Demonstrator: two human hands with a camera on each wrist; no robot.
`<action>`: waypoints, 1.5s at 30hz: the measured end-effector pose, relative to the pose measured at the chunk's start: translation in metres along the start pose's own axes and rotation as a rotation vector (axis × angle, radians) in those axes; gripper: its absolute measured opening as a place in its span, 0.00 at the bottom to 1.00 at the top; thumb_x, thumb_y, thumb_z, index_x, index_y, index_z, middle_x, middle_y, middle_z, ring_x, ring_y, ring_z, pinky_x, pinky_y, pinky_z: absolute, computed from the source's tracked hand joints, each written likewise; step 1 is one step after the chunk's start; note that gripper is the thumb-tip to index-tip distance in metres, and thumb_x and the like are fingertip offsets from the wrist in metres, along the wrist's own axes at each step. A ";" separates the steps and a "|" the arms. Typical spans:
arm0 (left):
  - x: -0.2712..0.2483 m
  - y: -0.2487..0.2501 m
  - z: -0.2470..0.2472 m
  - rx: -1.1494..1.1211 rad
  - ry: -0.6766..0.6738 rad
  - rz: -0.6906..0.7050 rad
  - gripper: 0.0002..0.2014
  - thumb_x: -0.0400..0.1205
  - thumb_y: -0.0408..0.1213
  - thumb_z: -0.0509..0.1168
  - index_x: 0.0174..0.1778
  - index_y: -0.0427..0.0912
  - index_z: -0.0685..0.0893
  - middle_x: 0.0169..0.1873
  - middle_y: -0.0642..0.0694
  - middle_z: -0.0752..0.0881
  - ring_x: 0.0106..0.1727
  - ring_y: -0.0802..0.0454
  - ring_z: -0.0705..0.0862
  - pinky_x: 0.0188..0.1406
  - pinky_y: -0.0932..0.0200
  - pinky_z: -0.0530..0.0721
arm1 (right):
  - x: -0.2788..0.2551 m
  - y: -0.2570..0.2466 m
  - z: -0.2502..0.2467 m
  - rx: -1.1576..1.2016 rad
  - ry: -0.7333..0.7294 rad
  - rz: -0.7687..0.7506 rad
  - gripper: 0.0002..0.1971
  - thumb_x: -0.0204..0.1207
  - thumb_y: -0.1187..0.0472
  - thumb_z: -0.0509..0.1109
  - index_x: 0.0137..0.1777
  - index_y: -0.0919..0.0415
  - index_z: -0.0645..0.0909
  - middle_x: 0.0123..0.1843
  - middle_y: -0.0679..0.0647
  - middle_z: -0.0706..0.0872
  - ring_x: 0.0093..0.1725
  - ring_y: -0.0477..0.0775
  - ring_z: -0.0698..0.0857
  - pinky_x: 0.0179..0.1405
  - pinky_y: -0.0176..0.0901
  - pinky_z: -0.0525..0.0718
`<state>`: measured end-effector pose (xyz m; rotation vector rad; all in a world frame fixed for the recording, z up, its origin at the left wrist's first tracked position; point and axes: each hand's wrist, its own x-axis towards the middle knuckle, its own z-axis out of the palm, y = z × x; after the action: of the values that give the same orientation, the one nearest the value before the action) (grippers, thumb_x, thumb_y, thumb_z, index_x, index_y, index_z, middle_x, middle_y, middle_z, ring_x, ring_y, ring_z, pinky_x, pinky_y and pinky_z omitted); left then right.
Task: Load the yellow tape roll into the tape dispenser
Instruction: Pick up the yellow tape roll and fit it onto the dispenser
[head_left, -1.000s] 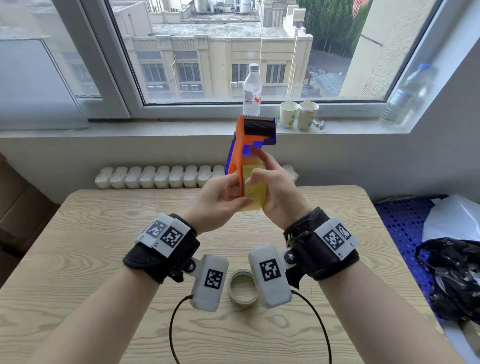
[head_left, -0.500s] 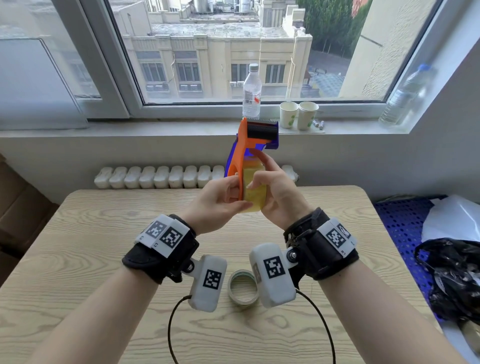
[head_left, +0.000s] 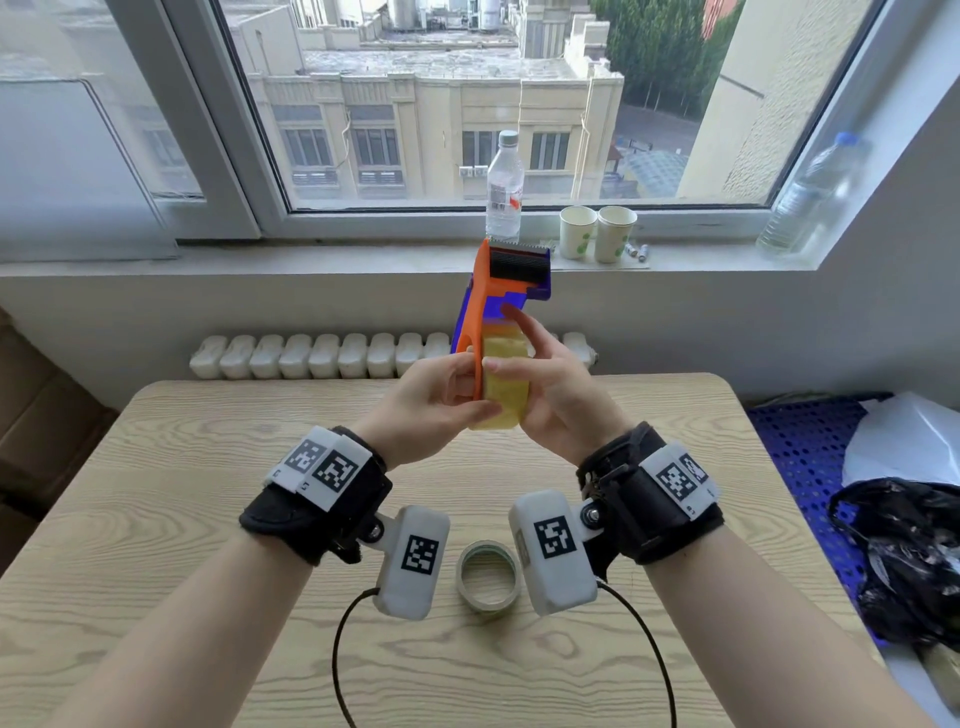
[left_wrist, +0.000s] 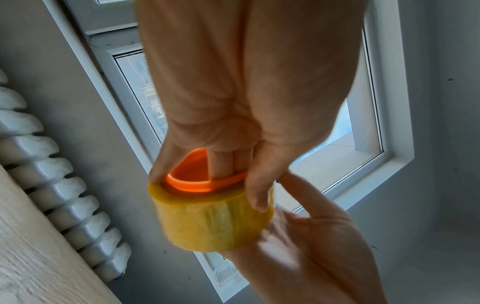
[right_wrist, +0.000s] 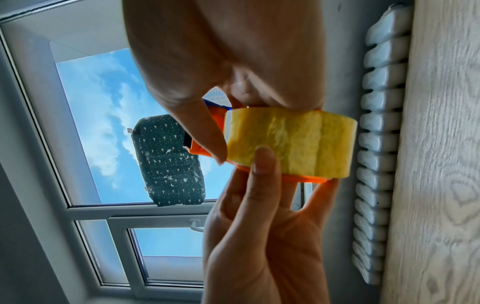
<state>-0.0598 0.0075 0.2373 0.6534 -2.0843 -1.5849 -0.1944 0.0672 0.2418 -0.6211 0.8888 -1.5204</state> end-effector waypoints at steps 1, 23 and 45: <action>0.000 0.000 0.000 -0.007 0.001 -0.001 0.18 0.77 0.21 0.66 0.63 0.32 0.78 0.55 0.37 0.87 0.55 0.48 0.88 0.55 0.56 0.85 | 0.000 0.001 0.000 -0.007 -0.009 0.006 0.35 0.68 0.78 0.68 0.75 0.58 0.67 0.51 0.62 0.84 0.49 0.61 0.85 0.50 0.51 0.86; -0.009 0.003 -0.005 -0.246 -0.005 -0.135 0.16 0.79 0.28 0.64 0.62 0.42 0.79 0.57 0.41 0.88 0.60 0.46 0.86 0.62 0.48 0.83 | -0.008 -0.001 0.002 -0.183 0.106 -0.063 0.24 0.79 0.73 0.58 0.75 0.62 0.68 0.52 0.63 0.84 0.45 0.57 0.84 0.43 0.45 0.85; -0.018 0.013 -0.005 -0.390 -0.003 -0.198 0.19 0.79 0.46 0.57 0.58 0.36 0.82 0.50 0.38 0.90 0.52 0.43 0.89 0.55 0.40 0.86 | -0.022 -0.008 0.000 -0.104 -0.040 0.043 0.20 0.70 0.68 0.64 0.64 0.68 0.76 0.47 0.61 0.80 0.37 0.51 0.81 0.40 0.42 0.77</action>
<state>-0.0434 0.0175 0.2501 0.7299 -1.6799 -2.0290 -0.1953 0.0891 0.2510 -0.7012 0.9499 -1.4249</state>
